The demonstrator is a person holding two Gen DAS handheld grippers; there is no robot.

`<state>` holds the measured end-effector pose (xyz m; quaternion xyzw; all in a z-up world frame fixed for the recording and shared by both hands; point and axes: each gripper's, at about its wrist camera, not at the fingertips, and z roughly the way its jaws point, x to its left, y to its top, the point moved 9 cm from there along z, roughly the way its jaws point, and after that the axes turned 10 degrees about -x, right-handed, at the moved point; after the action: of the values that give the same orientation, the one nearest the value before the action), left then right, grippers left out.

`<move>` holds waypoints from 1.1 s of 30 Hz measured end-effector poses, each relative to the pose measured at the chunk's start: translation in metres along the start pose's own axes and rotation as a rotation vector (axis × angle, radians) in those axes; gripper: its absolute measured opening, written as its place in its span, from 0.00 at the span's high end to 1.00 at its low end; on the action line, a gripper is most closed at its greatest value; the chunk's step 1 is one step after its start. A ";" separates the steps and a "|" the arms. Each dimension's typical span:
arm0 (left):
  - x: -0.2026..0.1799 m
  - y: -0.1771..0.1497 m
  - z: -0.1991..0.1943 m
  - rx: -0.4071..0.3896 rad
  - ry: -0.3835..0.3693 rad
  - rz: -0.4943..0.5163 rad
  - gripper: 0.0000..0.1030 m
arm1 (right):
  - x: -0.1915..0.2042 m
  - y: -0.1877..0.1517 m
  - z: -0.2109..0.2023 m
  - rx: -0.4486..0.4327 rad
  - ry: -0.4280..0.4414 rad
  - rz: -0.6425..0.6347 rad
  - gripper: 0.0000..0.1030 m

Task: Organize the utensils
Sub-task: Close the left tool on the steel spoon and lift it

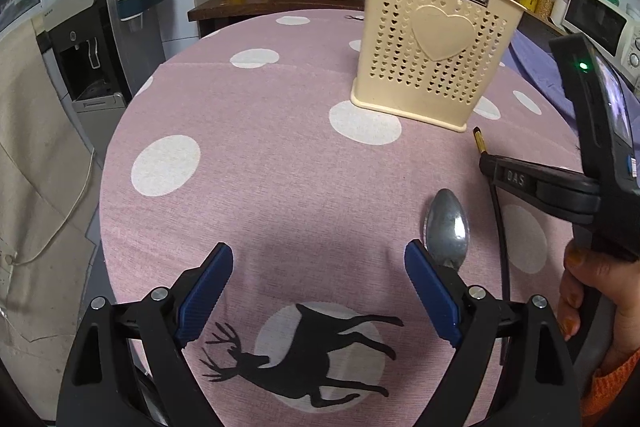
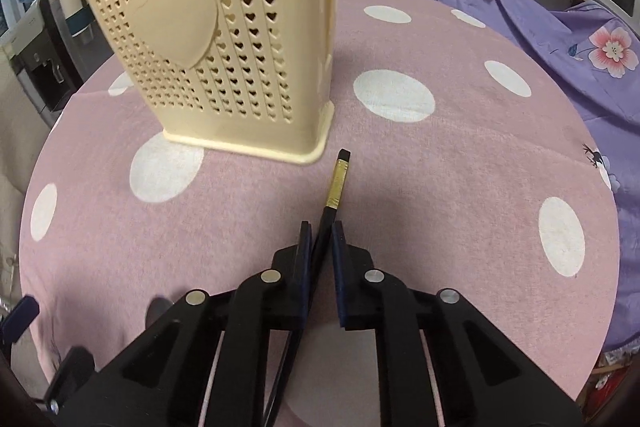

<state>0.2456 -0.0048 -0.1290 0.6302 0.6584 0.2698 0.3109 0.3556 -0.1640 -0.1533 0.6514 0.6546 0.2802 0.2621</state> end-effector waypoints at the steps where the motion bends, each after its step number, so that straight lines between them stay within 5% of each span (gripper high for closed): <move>1: -0.004 -0.001 0.000 0.004 -0.007 0.005 0.17 | -0.006 -0.004 -0.004 0.007 0.006 0.004 0.90; 10: -0.052 -0.008 0.008 0.048 -0.084 0.050 0.17 | -0.042 -0.026 -0.026 0.038 0.026 0.056 0.90; 18: -0.080 -0.009 0.020 0.074 -0.064 0.100 0.19 | -0.045 -0.034 -0.034 0.022 0.032 0.058 0.90; 21: -0.086 -0.009 0.025 0.085 -0.054 0.107 0.25 | -0.047 -0.032 -0.032 0.026 0.044 0.072 0.90; 25: -0.093 -0.008 0.032 0.090 -0.037 0.125 0.45 | -0.048 -0.032 -0.033 0.021 0.051 0.085 0.90; 33: -0.097 -0.003 0.036 0.091 -0.024 0.126 0.61 | -0.047 -0.032 -0.033 0.019 0.055 0.102 0.90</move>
<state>0.2717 -0.1027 -0.1480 0.6871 0.6252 0.2512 0.2718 0.3106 -0.2119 -0.1540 0.6783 0.6301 0.3050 0.2233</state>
